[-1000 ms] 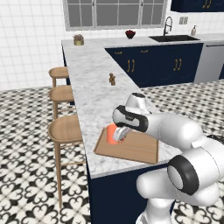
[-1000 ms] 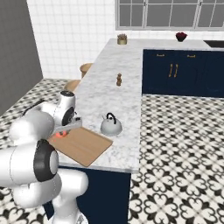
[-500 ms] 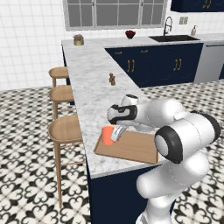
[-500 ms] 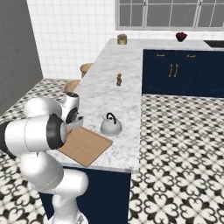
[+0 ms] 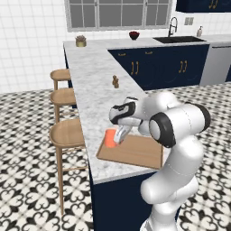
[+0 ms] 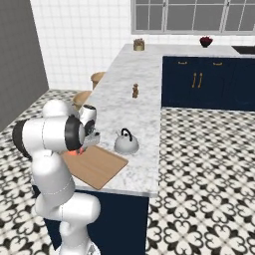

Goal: Pick the kettle from the counter and place it on the tray. Then pick the mug from the cabinet and place it on the tray. Then close the cabinet doors.

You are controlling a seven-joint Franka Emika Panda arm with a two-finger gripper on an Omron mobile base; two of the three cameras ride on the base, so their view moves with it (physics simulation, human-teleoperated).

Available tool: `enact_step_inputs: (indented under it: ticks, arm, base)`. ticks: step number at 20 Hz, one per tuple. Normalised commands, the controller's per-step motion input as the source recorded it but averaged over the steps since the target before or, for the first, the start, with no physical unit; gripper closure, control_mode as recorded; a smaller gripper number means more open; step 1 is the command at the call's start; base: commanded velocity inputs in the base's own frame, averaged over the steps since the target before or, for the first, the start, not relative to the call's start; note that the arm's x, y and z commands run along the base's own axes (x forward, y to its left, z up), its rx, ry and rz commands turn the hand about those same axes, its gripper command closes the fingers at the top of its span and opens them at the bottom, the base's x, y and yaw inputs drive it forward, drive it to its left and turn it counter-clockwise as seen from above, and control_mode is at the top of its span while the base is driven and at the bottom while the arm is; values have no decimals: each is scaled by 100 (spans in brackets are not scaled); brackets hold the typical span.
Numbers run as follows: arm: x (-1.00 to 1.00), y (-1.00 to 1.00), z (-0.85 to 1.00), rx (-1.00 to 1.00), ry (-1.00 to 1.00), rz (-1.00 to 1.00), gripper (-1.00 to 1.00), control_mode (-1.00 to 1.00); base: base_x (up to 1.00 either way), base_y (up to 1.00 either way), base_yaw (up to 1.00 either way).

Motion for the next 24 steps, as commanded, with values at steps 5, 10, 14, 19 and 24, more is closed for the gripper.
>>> enact_step_inputs:
  ticks: [5, 10, 14, 19, 24]
  arm:
    - [9, 1, -24, -2, 0, 0, 100, -100]
    - [-28, 0, 0, 0, 0, 0, 100, -100]
    - [-30, 7, -6, -1, 0, 0, 100, -100]
    - [-8, 5, -15, -8, 0, 0, -100, -100]
    - [0, 0, 3, -5, 0, -5, -100, -100]
  base:
    - [0, 0, 0]
    - [0, 0, 0]
    - [0, 0, 0]
    - [0, 0, 0]
    - [0, 0, 0]
